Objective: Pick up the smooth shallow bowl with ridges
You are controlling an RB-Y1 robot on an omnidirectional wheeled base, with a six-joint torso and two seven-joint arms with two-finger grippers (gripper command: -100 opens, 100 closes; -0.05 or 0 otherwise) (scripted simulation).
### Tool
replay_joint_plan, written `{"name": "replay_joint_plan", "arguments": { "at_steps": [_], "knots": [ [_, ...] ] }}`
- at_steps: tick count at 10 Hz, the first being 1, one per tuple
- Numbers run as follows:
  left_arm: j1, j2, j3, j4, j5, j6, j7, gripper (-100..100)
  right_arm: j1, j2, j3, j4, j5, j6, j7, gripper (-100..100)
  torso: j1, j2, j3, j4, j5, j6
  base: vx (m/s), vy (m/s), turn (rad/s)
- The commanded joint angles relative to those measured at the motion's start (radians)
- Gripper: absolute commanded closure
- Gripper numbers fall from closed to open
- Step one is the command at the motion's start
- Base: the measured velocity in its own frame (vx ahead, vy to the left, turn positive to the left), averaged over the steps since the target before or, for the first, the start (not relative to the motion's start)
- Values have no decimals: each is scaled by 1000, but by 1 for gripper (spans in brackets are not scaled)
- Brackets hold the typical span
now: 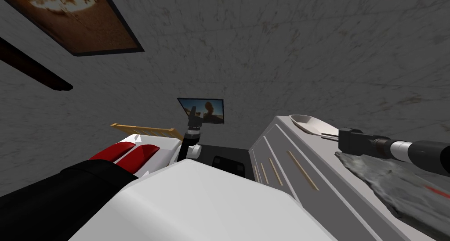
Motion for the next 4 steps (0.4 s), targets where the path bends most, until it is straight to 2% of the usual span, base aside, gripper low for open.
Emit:
{"name": "replay_joint_plan", "arguments": {
  "at_steps": [1, 2, 3, 4],
  "knots": [
    [0, 0, 0, 0, 0, 0, 0, 0, 0, 0, 0, 0, 0, 0, 0, 0, 0, 0, 0, 0, 0, 0, 0, 0, 0],
    [0, 0, 0, 0, 0, 0, 0, 0, -3, -21, -28, 16, -2, -32, -11, 100, 0, 0, 0, 0, 0, 0, -47, -18, -133],
    [0, 0, 0, 0, 0, 0, 0, 0, 3, -8, -22, 1, 7, -15, -12, 100, -1, 3, 2, 1, 1, 1, -28, -11, -35],
    [0, 0, 0, 0, 0, 0, 0, 0, 3, -9, -25, 2, 8, -19, -15, 0, 0, 4, 2, 1, 0, 1, 0, 0, 0]
  ]
}}
